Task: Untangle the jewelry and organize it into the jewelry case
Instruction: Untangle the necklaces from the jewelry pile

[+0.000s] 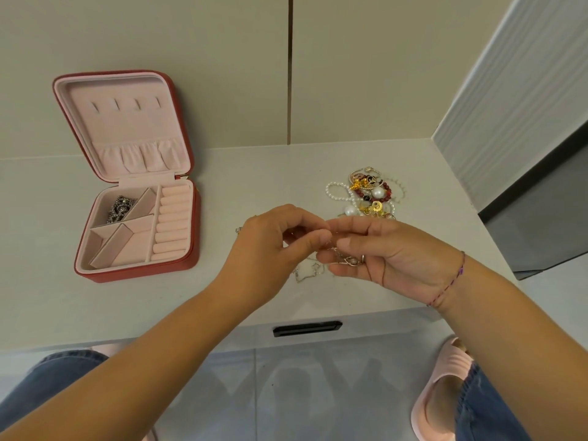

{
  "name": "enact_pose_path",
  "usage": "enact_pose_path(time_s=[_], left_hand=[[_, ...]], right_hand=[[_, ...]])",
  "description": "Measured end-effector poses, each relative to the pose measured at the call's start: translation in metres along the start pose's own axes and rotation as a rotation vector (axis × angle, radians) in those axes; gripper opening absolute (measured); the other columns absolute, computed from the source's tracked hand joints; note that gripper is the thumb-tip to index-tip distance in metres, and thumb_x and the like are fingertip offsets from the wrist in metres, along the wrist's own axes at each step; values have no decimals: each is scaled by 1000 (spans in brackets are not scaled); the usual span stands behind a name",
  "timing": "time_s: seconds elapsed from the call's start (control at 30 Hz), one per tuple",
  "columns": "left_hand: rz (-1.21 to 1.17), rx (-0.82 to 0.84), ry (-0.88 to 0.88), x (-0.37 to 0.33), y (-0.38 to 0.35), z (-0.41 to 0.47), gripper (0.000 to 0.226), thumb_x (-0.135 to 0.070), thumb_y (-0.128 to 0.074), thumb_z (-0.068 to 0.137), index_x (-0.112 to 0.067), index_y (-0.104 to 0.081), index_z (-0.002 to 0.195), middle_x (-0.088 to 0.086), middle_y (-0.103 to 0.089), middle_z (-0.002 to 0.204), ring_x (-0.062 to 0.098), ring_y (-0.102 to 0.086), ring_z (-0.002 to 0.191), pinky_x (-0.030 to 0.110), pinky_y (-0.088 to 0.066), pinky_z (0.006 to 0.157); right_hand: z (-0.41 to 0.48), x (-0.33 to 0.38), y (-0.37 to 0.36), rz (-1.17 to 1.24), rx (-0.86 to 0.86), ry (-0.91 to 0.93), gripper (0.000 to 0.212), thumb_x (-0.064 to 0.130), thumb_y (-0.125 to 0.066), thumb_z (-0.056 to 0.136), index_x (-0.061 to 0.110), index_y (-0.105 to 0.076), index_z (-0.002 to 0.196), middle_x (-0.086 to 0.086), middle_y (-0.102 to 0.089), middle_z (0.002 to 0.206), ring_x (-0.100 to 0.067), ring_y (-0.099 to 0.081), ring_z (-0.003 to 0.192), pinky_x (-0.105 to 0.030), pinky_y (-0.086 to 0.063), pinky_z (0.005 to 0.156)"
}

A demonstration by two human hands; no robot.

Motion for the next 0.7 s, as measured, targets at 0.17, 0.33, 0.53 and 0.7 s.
enact_pose_path(time_s=[0.17, 0.33, 0.53, 0.7], left_hand=[[-94, -40, 59, -2, 6, 1, 10, -39, -61, 82, -31, -66, 83, -20, -68, 77, -2, -59, 68, 9, -44, 62], [-216, -23, 155, 7, 2, 2, 29, -49, -57, 76, -21, -65, 83, -17, -68, 72, -1, -61, 69, 14, -48, 66], [-486, 79, 312, 15, -13, -2, 42, -47, -49, 82, -6, -60, 83, -1, -67, 71, 15, -65, 68, 26, -56, 70], [-447, 98, 340, 13, -13, -3, 42, -42, -43, 94, -4, -56, 83, -3, -54, 60, 10, -50, 54, 17, -44, 58]], right_hand=[[0, 8, 4, -342, -139, 119, 21, 3, -63, 84, 13, -69, 101, -3, -71, 88, -8, -63, 73, -20, -49, 63], [-1, 15, -4, -525, -193, 253, 5, 15, -69, 81, 18, -73, 83, 3, -66, 69, -5, -55, 59, -17, -42, 54], [-1, 20, -6, -486, -152, 289, 10, 15, -62, 86, 13, -72, 82, 4, -61, 59, -7, -51, 53, -18, -38, 50], [-2, 21, -3, -491, -145, 292, 14, 15, -59, 88, 12, -73, 86, 3, -60, 62, -7, -50, 55, -17, -38, 50]])
Point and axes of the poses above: each hand's wrist, its own z-axis towards the middle knuckle, its own y-axis out of the back of the hand, x = y × z, the point moved 7 cm from there along z, towards the middle knuckle
